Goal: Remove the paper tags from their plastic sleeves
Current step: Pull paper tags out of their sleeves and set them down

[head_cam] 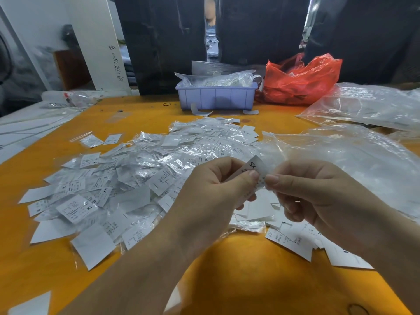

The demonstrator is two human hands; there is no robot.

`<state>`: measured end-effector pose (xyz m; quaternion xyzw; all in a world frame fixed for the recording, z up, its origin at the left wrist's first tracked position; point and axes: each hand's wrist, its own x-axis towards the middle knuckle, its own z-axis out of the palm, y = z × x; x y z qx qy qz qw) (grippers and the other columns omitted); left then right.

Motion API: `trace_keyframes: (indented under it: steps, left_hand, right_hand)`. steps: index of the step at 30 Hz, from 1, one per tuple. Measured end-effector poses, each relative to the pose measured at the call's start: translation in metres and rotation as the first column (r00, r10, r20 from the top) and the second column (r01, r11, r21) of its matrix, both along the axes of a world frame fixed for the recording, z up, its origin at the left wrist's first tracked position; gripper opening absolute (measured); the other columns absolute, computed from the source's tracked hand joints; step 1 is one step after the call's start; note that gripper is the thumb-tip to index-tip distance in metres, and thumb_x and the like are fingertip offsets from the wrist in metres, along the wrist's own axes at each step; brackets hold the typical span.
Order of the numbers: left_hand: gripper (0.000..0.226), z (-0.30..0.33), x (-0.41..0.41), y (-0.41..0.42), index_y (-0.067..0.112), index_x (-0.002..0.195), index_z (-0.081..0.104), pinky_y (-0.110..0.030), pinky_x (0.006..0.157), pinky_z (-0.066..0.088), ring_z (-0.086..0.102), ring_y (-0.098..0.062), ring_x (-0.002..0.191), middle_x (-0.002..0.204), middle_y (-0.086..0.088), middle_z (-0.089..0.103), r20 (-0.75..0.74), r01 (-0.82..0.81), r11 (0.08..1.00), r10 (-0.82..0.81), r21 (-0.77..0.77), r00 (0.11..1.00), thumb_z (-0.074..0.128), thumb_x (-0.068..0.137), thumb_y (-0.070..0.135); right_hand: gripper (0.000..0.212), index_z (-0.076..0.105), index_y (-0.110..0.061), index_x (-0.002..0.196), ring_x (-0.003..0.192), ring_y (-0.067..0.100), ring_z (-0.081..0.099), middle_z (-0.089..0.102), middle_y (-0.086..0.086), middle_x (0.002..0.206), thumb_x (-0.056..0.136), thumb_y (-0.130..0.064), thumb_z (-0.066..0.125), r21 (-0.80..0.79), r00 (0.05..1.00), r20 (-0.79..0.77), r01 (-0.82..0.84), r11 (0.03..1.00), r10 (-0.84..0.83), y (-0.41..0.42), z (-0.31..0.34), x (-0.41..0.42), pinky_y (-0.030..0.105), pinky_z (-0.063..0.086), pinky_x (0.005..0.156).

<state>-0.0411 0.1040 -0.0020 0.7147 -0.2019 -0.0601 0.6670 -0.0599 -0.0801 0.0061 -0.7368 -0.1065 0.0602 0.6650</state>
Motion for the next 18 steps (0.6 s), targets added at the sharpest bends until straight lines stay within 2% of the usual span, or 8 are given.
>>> trace_keyframes:
  steps: [3,9,12,14,16,18]
  left_hand:
    - [0.013,0.0004,-0.0001,0.0000,0.019,0.085,0.072,-0.011,0.049,0.041,0.055,0.002,0.054,0.063,0.011,0.064,0.009,-0.002,1.000,0.002,0.008,1.000,0.062,0.093,0.023]
    - [0.012,0.0005,-0.0018,0.0002,0.022,0.085,0.072,-0.016,0.051,0.043,0.054,-0.004,0.055,0.066,0.006,0.066,0.016,0.007,1.000,-0.007,0.012,1.000,0.063,0.091,0.029]
    - [0.007,0.0008,-0.0033,0.0003,0.027,0.097,0.067,-0.018,0.052,0.046,0.057,-0.004,0.056,0.070,0.005,0.070,0.007,-0.036,0.999,0.036,0.004,0.999,0.064,0.092,0.023]
    - [0.017,-0.0004,-0.0036,0.0009,0.035,0.103,0.062,-0.014,0.052,0.046,0.060,-0.001,0.056,0.074,0.006,0.072,0.048,-0.102,0.994,0.101,0.028,0.994,0.063,0.094,0.021]
    - [0.017,0.0011,-0.0045,0.0009,0.038,0.098,0.065,-0.012,0.052,0.045,0.061,-0.001,0.059,0.074,0.008,0.070,0.122,-0.133,0.988,0.123,0.082,0.985,0.061,0.095,0.021]
    - [0.016,0.0029,-0.0061,-0.0008,0.031,0.088,0.071,-0.013,0.052,0.043,0.059,-0.001,0.060,0.068,0.009,0.066,0.140,-0.108,0.989,0.093,0.102,0.986,0.059,0.095,0.022]
  right_hand:
    - [0.019,0.071,-0.014,0.066,0.050,0.012,0.043,0.048,0.000,0.055,0.069,-0.033,0.072,-0.004,1.000,-0.006,-0.008,1.000,0.008,0.0011,-0.0011,-0.0002,0.022,0.038,0.046]
    - [0.029,0.072,-0.013,0.069,0.054,0.012,0.046,0.051,0.000,0.060,0.066,-0.041,0.073,0.014,1.000,-0.015,0.005,1.000,-0.005,0.0011,-0.0034,-0.0003,0.022,0.040,0.048]
    - [0.035,0.072,-0.012,0.068,0.055,0.013,0.046,0.052,0.000,0.061,0.063,-0.046,0.073,-0.001,1.000,-0.008,0.014,1.000,-0.014,-0.0009,-0.0023,-0.0001,0.022,0.041,0.050]
    - [0.036,0.071,-0.013,0.064,0.055,0.014,0.045,0.050,0.002,0.059,0.065,-0.048,0.075,-0.039,1.000,-0.001,-0.004,0.999,0.004,-0.0015,-0.0008,-0.0001,0.023,0.040,0.049]
    - [0.040,0.069,-0.010,0.061,0.053,0.015,0.043,0.047,0.006,0.057,0.066,-0.049,0.078,-0.064,0.999,-0.003,-0.048,0.997,0.048,-0.0015,0.0000,-0.0005,0.023,0.040,0.049]
    - [0.045,0.064,-0.004,0.061,0.050,0.014,0.040,0.044,0.006,0.055,0.065,-0.047,0.076,-0.070,0.993,-0.022,-0.116,0.991,0.115,-0.0003,0.0005,-0.0018,0.022,0.038,0.048]
